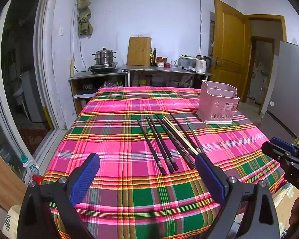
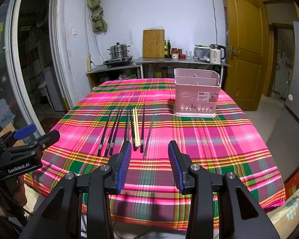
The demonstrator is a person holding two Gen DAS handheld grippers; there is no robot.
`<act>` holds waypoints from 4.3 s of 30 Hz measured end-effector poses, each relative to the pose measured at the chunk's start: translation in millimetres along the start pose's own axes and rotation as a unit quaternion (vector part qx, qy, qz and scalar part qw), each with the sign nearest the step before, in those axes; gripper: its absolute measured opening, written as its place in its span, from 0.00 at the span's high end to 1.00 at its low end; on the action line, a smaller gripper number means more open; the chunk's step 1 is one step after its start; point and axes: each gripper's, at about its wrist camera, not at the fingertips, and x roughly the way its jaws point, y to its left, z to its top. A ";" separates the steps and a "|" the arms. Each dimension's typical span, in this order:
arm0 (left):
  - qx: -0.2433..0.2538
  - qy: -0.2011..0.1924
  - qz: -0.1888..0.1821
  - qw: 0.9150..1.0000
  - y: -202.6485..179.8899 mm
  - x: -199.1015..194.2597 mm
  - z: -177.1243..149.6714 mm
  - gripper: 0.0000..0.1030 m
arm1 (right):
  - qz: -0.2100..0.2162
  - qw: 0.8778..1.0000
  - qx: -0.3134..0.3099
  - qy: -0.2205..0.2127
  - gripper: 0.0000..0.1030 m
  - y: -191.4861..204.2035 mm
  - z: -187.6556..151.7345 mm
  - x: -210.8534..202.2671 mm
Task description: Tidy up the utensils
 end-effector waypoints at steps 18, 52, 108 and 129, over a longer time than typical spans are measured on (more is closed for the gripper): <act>-0.001 0.000 -0.001 1.000 -0.7 -0.1 -0.9 0.05 | 0.000 1.000 -0.002 0.003 0.62 0.0 0.8 1.8; -0.031 0.134 -0.025 0.990 33.9 155.4 4.1 0.19 | 0.020 0.997 -0.011 0.068 0.62 -4.9 29.5 106.8; -0.069 0.186 -0.059 0.978 50.6 260.9 62.5 0.94 | 0.030 0.983 0.006 0.179 0.94 -19.8 76.6 270.2; -0.051 0.100 -0.104 0.988 47.9 157.7 116.0 0.95 | 0.044 0.994 0.016 0.103 0.95 -27.9 108.8 191.2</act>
